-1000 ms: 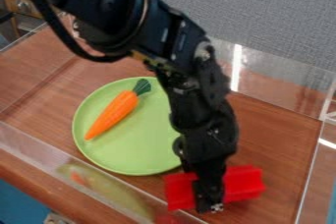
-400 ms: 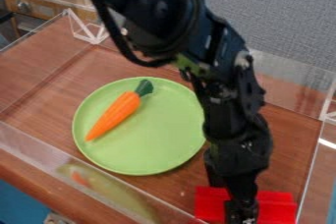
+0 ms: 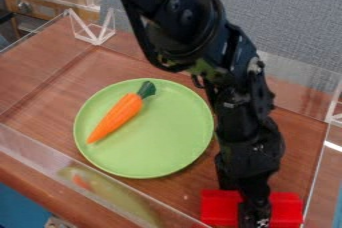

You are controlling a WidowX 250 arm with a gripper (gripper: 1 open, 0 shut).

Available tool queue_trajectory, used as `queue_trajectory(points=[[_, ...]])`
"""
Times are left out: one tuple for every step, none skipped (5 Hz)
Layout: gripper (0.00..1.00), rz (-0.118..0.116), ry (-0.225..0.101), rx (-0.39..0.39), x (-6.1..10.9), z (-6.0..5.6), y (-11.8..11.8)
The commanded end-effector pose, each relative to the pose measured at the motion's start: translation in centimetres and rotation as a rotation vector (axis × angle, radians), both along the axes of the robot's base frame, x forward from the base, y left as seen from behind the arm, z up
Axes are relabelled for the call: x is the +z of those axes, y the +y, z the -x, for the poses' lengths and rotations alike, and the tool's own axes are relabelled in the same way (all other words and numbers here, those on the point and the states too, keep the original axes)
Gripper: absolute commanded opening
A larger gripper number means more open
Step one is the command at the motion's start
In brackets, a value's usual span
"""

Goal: Put the red object on the left side

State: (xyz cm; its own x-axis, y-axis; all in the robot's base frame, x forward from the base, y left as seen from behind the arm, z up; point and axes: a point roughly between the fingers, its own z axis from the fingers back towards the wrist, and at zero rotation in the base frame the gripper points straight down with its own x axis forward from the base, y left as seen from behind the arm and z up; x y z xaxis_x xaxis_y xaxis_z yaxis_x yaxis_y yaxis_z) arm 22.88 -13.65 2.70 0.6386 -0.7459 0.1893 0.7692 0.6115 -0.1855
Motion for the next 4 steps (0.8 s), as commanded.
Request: queue_trajectory(points=[[1.0, 0.006, 0.01, 0.008, -0.36, 0.17, -0.09], [1.0, 0.009, 0.03, 0.044, -0.66, -0.08, 0.07], [1.0, 0.011, 0.051, 0.08, -0.99, -0.34, 0.2], [0.0, 0.012, 0.07, 0.117, -1.23, -0.63, 0.32]])
